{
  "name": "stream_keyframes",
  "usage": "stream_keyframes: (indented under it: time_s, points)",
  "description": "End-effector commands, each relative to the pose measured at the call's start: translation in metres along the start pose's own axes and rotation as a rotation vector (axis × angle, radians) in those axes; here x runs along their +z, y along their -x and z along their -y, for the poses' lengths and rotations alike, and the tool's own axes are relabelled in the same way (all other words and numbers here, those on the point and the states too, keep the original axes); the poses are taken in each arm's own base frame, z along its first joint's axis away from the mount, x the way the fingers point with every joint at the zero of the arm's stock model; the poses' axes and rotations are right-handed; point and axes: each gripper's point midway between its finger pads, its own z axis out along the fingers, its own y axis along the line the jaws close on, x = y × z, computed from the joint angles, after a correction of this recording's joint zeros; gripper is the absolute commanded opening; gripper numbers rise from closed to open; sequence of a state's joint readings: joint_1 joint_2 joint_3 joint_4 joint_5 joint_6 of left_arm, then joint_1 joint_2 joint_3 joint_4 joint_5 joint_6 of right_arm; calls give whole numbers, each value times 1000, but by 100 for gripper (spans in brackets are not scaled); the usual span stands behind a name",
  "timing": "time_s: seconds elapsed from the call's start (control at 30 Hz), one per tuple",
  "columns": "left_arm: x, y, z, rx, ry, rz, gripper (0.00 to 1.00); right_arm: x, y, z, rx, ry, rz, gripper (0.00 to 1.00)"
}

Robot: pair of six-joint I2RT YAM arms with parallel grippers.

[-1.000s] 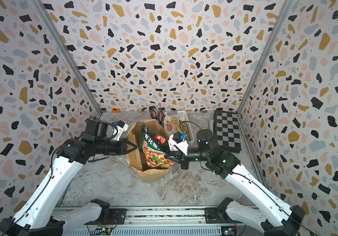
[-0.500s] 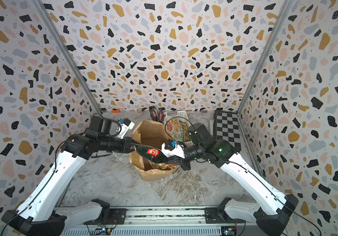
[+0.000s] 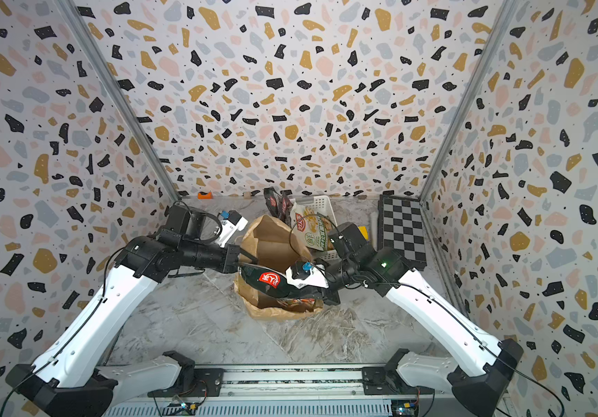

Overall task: Place the condiment packets inside the bag
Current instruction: Place the condiment packet in the paper bag.

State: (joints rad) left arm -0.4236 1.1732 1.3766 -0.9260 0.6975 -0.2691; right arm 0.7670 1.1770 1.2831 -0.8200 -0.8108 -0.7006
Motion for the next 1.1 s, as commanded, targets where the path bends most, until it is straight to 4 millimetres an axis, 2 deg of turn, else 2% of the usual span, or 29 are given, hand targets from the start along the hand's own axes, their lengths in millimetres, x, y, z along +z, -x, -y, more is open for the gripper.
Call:
stream_keyframes:
  time_s: [0.0,0.07,0.13,0.37,0.4,0.47,0.53,0.57,0.63,0.7,0.73,0.8,0.87,0.97,1.07]
  points:
    - [-8,6,31,93,-143,61,0,-9,33,-7,-153,0,146,27]
    - [-8,4,35,92,-173,63,0,-11,39,-5,-170,-14,167,33]
    - [-7,3,33,83,-167,65,0,-10,40,-2,-170,-18,166,34]
    - [0,0,25,50,-158,48,0,-5,34,4,-126,-27,142,32]
    - [0,1,25,48,-158,47,0,-6,34,5,-121,-35,145,35]
    - [0,1,24,47,-157,48,0,-8,37,9,-104,-62,154,49]
    - [1,2,25,48,-158,48,0,-9,39,13,-80,-86,164,54]
    - [1,3,25,50,-157,51,0,-9,39,17,-58,-108,161,52]
    - [1,3,25,50,-158,52,0,-9,38,29,-4,-157,148,37]
    - [1,4,25,50,-161,53,0,-9,35,38,56,-192,131,8]
    - [2,5,25,47,-162,54,0,-8,34,43,88,-209,126,0]
    - [3,5,24,36,-162,53,0,-7,33,50,138,-231,132,0]
    - [4,5,21,19,-150,53,0,-7,41,43,109,-213,179,0]
    - [7,3,17,7,-140,33,0,-12,52,17,-70,-166,291,0]
    - [6,1,14,7,-135,22,0,-23,61,1,-250,-174,336,0]
